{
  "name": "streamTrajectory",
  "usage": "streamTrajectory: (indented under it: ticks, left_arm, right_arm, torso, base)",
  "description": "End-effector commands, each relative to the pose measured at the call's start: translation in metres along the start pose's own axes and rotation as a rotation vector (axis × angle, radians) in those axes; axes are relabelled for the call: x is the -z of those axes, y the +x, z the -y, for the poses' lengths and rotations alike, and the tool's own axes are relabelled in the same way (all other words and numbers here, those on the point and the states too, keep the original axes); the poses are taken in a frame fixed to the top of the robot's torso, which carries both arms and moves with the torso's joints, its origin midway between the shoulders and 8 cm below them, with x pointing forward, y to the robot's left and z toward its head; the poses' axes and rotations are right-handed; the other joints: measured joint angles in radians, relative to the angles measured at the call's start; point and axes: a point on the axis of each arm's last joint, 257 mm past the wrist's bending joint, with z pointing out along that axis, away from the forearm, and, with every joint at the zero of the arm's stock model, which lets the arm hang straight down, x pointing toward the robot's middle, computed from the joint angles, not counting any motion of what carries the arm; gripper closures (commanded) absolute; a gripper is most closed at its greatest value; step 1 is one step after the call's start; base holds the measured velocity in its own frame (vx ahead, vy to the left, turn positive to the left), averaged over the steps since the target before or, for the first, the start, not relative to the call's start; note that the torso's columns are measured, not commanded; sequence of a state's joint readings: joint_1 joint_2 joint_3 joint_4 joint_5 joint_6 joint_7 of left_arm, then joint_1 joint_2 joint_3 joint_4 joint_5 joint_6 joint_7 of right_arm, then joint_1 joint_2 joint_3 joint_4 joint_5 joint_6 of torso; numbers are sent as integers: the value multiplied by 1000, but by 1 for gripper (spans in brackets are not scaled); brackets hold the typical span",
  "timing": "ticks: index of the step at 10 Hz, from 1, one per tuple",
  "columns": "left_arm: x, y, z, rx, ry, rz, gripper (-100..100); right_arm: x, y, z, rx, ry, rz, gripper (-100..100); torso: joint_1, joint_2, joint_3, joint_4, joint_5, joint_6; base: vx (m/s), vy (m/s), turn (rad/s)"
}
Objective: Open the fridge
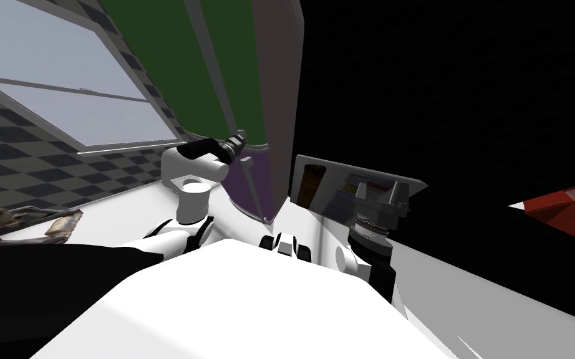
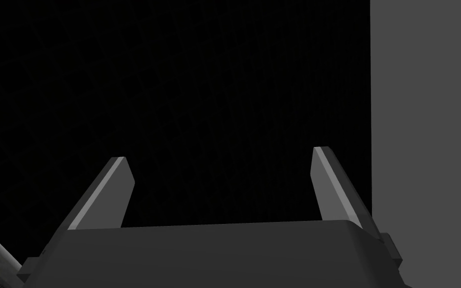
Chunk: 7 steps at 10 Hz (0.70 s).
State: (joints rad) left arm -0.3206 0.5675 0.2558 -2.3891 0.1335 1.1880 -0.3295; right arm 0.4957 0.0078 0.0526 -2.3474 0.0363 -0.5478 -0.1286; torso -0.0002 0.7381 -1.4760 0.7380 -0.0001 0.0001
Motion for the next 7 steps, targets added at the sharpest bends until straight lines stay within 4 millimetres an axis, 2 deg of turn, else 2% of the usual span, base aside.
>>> streamTrajectory:
  ticks: [1, 2, 3, 4, 5, 6, 7]
  left_arm:
    - [2, -14, -5, -35, -38, 20, -100]
    - [3, -20, -6, -50, -51, 29, -100]
    - [2, -17, -5, -41, -41, 24, -100]
    - [4, -24, -2, -44, -48, 29, -100]
    - [4, -21, -3, -43, -44, 27, -100]
    - [4, -21, -3, -44, -45, 27, 100]
    - [9, -14, 8, -40, -17, 6, 100]
  right_arm:
    - [0, 0, 0, 0, 0, 0, 0]
    - [0, 0, 0, 0, 0, 0, 0]
    - [0, 0, 0, 0, 0, 0, 0]
    - [0, 0, 0, 0, 0, 0, 0]
    - [0, 0, 0, 0, 0, 0, 0]
    - [0, 0, 0, 0, 0, 0, 0]
    - [0, 0, 0, 0, 0, 0, 0]
  torso:
    - [0, 0, 0, 0, 0, 0]
    - [0, 0, 0, 0, 0, 0]
    - [0, 0, 0, 0, 0, 0]
    - [1, 0, 0, 0, 0, 0]
    - [3, -5, -3, -1, 1, 0]
    - [1, -2, -2, -1, 1, 0]
    - [1, 1, 1, -1, 2, -1]
  base:
    - [1, -26, -3]
    - [-1, -27, -4]
    - [-1, -13, 1]
    - [110, 24, -45]
    - [70, 18, -12]
    - [11, 3, -9]
    - [-76, 103, -48]
